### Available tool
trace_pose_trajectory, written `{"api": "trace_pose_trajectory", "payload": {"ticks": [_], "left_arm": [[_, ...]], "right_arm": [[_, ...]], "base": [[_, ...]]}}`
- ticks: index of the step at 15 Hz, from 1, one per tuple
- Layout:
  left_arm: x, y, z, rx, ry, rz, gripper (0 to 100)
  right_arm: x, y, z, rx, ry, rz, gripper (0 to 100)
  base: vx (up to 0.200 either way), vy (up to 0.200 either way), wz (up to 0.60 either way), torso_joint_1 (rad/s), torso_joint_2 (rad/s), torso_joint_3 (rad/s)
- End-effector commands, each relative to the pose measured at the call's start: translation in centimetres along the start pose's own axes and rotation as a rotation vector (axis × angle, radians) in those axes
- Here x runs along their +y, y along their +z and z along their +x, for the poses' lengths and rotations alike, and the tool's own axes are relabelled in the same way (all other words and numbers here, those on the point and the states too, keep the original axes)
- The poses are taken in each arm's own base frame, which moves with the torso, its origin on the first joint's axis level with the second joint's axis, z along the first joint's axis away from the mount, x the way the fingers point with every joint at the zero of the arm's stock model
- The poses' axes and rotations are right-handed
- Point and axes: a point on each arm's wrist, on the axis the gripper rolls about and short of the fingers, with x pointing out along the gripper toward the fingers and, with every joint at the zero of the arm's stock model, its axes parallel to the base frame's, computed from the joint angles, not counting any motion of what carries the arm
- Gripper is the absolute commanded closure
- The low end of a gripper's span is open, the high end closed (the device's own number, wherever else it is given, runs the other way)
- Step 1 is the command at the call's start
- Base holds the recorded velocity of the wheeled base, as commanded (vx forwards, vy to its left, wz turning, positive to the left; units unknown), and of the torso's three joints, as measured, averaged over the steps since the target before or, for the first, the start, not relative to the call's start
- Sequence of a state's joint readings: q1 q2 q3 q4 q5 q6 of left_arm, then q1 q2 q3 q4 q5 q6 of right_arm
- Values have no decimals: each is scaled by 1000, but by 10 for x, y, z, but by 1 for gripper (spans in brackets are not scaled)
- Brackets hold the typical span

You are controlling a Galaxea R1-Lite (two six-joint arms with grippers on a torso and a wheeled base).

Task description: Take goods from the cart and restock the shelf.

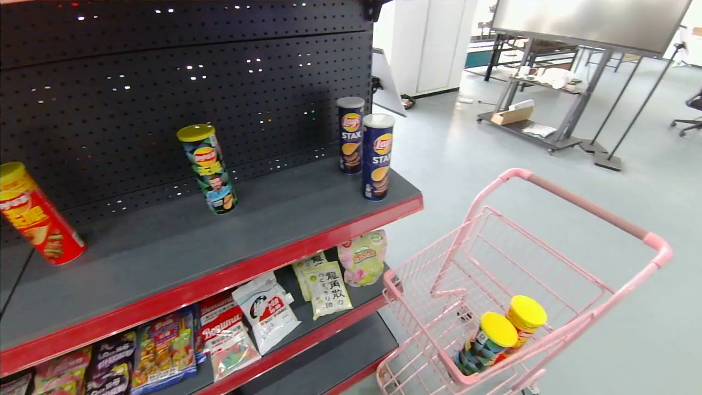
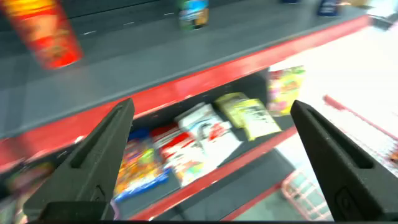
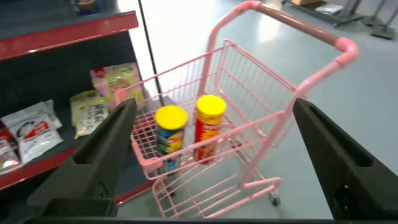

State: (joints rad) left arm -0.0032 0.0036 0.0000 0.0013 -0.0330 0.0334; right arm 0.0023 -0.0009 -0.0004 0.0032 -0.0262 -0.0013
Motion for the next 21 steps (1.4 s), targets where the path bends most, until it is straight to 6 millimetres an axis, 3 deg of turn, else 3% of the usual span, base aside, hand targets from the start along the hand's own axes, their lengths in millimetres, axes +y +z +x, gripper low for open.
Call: {"api": "trace_pose_trajectory", "payload": {"ticks": [1,3,10,21], "left_arm": [[0,0,0,0,1,0,0],[0,0,0,0,1,0,0],[0,0,0,0,-1,2,0],[0,0,0,0,1,3,0]], "right_arm": [[0,0,0,1,1,0,0],[0,0,0,0,1,1,0],[0,0,0,1,2,0,0],[0,0,0,0,2,3,0]], "base": [[0,0,-600,12,-2,2],[0,0,-600,2,2,5],[0,0,0,-11,21,16],[0,0,0,-138,327,183]]}}
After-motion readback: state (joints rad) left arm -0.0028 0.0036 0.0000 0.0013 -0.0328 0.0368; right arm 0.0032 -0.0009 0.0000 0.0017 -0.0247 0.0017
